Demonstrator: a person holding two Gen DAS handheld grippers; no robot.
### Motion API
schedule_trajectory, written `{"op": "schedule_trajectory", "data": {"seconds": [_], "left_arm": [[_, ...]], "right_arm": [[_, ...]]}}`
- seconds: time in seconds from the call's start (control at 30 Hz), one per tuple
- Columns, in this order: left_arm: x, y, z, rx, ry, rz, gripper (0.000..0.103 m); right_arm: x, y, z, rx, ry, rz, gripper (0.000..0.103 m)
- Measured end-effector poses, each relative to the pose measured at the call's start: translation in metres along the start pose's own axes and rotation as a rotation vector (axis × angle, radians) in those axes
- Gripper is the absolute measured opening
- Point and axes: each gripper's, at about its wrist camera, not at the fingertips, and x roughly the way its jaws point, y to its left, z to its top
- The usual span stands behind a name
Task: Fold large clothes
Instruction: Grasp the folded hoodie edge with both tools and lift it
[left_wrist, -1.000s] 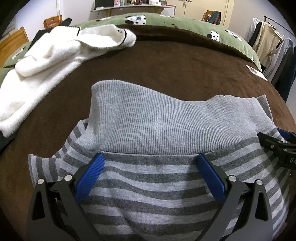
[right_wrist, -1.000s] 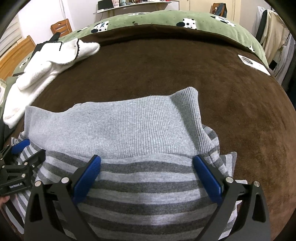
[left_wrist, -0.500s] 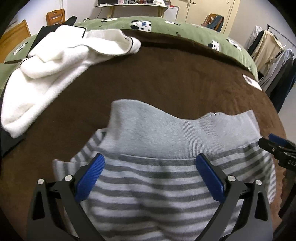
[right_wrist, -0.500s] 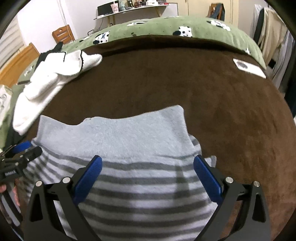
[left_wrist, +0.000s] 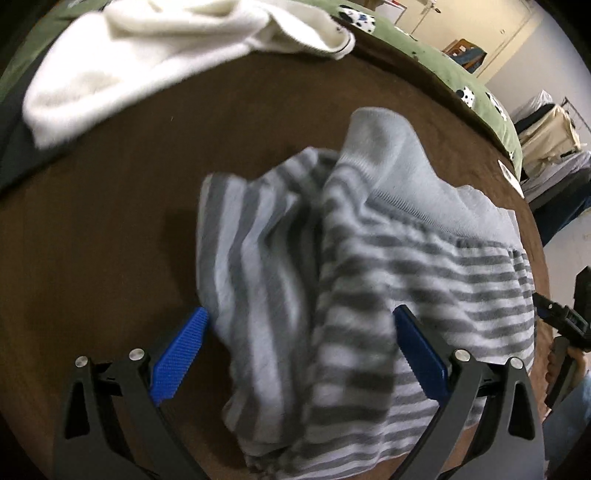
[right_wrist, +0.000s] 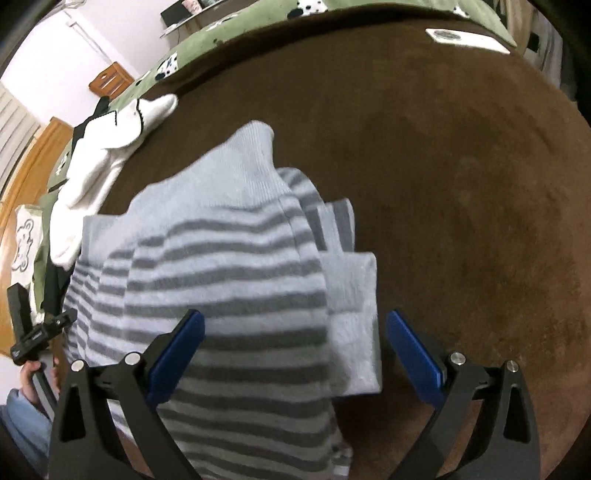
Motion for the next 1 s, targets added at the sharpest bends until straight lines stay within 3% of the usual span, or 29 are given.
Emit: {"op": "schedule_trajectory", "data": {"seconds": [0.2, 0.43, 0.6, 0.73, 0.83, 1.0], "left_arm": [[0.01, 0.012, -0.003, -0.026, 0.014, -0.054, 0.097], [0.019, 0.021, -0.003, -0.014, 0.009, -0.135, 0.098], [0.018, 0.023, -0.002, -0.013, 0.005, -0.175, 0.097], [0.024, 0.012, 0.001, 0.009, 0.045, -0.267, 0.096], [0.031, -0.007, 0.003, 0.076, 0.071, -0.234, 0.096], [0.037, -0.013, 0.009, 0.039, 0.131, -0.301, 0.096]], "right_arm": [[0.011, -0.025, -0.006, 0.071, 0.057, 0.142, 0.097], [0.01, -0.042, -0.009, 0.133, 0.039, 0.269, 0.098], [0.011, -0.036, -0.009, 0.123, 0.039, 0.291, 0.098], [0.019, -0.021, -0.008, 0.094, 0.053, 0.303, 0.098], [0.023, -0.02, -0.006, 0.115, 0.053, 0.336, 0.098], [0.028, -0.001, -0.003, 0.049, 0.081, 0.254, 0.098]]}}
